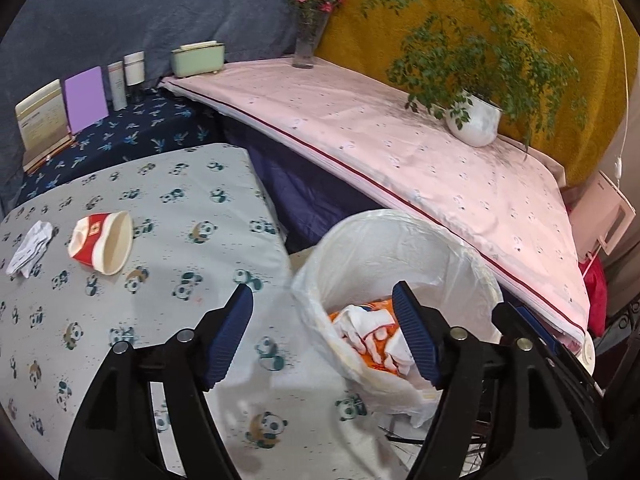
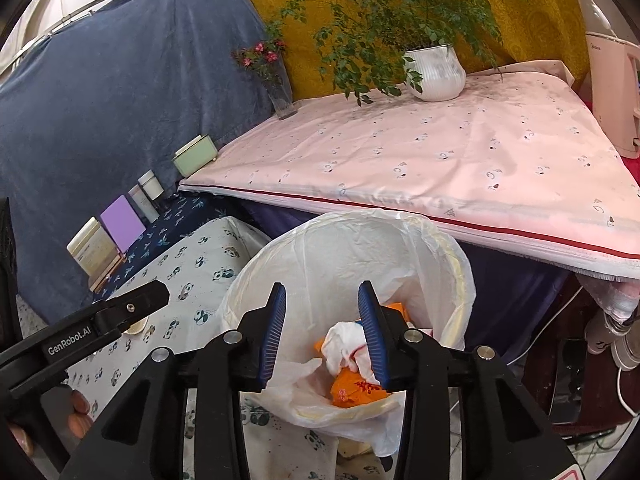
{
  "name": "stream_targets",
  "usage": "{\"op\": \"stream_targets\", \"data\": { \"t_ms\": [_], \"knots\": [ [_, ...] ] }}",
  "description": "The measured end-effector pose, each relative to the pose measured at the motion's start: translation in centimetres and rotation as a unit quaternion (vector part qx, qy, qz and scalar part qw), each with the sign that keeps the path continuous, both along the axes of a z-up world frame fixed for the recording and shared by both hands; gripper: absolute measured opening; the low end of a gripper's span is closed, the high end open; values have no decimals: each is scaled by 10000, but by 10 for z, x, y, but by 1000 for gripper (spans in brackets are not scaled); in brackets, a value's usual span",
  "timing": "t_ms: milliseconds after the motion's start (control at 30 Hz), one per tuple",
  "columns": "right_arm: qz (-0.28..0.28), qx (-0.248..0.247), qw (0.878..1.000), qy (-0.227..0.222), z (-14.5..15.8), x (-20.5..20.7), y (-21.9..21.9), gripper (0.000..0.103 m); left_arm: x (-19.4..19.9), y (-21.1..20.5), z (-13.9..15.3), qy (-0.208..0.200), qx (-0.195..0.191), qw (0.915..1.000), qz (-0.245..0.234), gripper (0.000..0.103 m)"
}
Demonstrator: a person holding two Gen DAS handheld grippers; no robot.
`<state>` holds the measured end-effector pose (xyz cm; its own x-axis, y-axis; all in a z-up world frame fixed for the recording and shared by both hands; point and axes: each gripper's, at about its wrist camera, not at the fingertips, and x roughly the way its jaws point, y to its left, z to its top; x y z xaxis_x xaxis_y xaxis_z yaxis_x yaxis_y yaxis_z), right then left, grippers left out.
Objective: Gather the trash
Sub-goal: 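Carry both white gloves over the bin and open both tools to drop them, then move both tools back toward the white tissue and paper cup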
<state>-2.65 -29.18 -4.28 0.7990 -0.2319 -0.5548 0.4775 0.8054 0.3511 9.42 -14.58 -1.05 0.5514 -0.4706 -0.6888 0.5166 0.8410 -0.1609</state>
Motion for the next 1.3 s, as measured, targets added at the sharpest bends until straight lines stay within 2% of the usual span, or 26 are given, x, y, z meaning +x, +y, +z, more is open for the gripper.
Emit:
{"op": "stream_targets", "data": {
  "t_ms": [67,233,433,500,733,1000,1133,1300],
  "knots": [
    [65,-23,10000,-9,3,4,8,39,3,11,1,-8,-18,9999,108,69],
    [289,-108,9995,-38,13,18,35,51,14,51,4,-34,-53,9986,522,71],
    [684,-169,9975,-37,20,40,76,53,30,105,4,-47,-59,9949,1007,73],
    [849,-192,9962,-17,21,50,93,53,34,124,4,-70,-57,9929,1189,77],
    [1445,-231,9892,93,20,82,151,53,52,197,-2,-184,98,9825,1849,79],
    [2007,-87,9791,310,6,128,207,53,72,277,-16,-286,391,9658,2548,89],
    [2166,-11,9753,422,-5,151,226,53,82,303,-24,-298,512,9596,2750,90],
    [2324,-28,9711,543,-18,180,243,53,102,328,-35,-209,444,9545,2940,92]
  ]
}}
